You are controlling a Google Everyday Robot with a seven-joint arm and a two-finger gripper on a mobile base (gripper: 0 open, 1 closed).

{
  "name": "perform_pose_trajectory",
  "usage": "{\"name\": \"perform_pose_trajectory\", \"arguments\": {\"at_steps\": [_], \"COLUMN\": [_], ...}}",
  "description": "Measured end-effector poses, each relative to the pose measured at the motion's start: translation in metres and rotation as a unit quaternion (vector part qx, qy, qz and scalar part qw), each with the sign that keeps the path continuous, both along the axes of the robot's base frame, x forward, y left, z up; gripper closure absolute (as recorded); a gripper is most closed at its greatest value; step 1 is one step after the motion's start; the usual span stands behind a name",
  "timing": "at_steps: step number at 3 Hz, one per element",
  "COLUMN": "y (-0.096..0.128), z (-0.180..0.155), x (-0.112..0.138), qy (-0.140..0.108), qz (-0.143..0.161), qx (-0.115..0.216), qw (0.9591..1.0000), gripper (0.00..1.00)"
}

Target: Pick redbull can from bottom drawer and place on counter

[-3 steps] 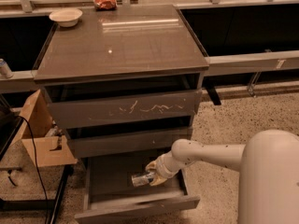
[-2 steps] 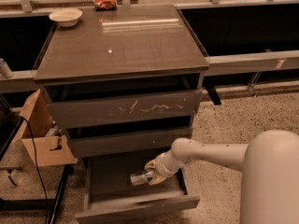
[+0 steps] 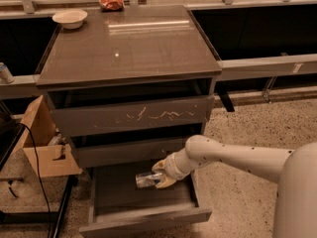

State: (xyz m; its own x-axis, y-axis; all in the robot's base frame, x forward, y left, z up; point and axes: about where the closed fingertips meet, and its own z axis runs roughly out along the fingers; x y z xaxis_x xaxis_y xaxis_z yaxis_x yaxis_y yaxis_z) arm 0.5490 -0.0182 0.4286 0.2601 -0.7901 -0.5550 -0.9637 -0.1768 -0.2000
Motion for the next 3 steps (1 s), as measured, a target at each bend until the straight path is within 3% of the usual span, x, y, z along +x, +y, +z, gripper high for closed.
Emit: {"name": "perform_pose_trajectory", "arguments": {"at_steps": [1,2,3], "y": [-0.001,-0.001,0.001], "z": [0.046,0.109,0.116], "x": [0.002,0.000,0.001], "qy": [0.022,0.011,0.011], "qz": [-0.025,-0.046,-0.047], "qx": [0.017,0.023,0.021], "qw": [0.9993,0.9986,0.9986], "gripper": [1.00,1.00,1.00]}}
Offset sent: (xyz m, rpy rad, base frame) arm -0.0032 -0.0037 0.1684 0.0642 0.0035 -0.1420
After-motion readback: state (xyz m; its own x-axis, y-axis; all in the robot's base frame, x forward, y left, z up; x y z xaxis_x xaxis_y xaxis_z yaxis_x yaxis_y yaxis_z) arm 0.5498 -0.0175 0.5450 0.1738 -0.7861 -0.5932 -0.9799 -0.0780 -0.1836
